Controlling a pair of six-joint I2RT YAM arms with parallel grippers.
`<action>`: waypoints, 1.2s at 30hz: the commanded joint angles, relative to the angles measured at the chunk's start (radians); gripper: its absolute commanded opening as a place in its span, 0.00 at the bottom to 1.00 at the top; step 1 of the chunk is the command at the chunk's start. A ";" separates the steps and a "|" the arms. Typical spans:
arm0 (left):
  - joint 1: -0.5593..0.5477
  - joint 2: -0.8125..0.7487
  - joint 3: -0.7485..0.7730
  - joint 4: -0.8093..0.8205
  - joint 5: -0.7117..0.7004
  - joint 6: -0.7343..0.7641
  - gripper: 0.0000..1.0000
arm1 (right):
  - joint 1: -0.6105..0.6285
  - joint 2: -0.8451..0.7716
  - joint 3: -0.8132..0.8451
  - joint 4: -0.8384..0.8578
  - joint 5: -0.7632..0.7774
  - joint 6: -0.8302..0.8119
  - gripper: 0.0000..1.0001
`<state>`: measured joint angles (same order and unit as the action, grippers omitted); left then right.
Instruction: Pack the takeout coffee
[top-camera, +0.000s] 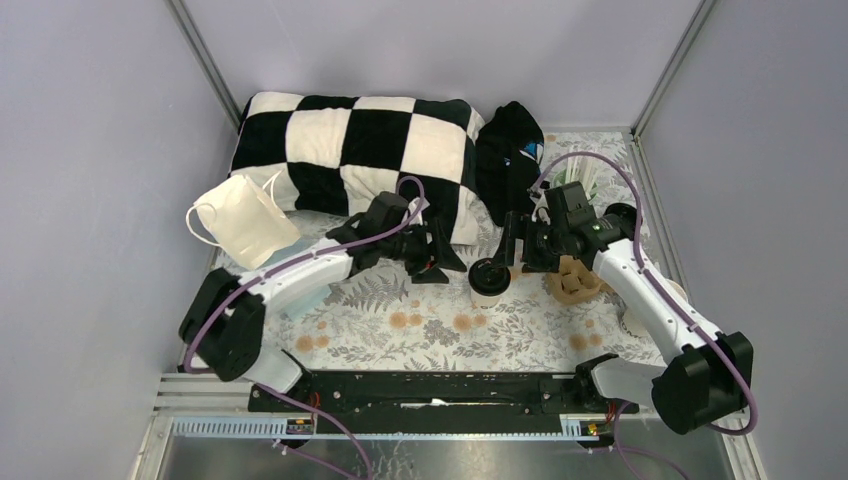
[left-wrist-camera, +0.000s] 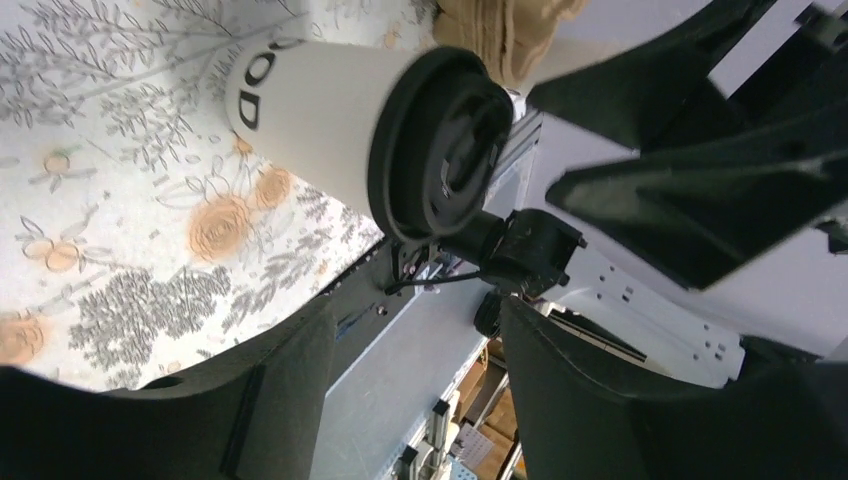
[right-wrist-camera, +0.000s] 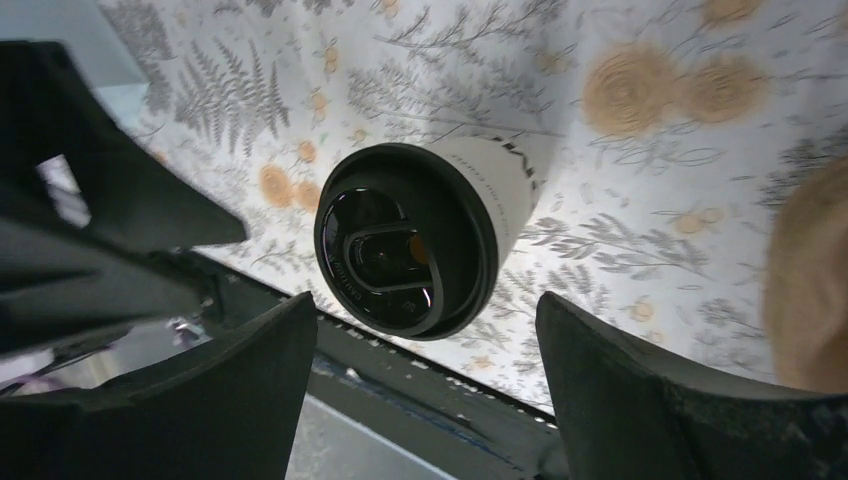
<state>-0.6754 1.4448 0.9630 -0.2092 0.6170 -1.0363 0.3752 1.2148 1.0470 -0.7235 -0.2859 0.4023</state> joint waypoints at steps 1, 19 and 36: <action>-0.005 0.075 0.008 0.196 -0.011 -0.090 0.61 | -0.072 -0.016 -0.100 0.193 -0.289 0.063 0.84; -0.051 0.167 -0.053 0.288 -0.036 -0.100 0.45 | -0.154 0.051 -0.245 0.291 -0.413 0.035 0.69; -0.082 0.220 -0.106 0.232 -0.097 -0.042 0.35 | -0.187 0.038 -0.416 0.391 -0.368 0.109 0.61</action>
<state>-0.7353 1.6249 0.9051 0.0738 0.5945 -1.1305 0.1947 1.2491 0.7013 -0.3473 -0.7048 0.4980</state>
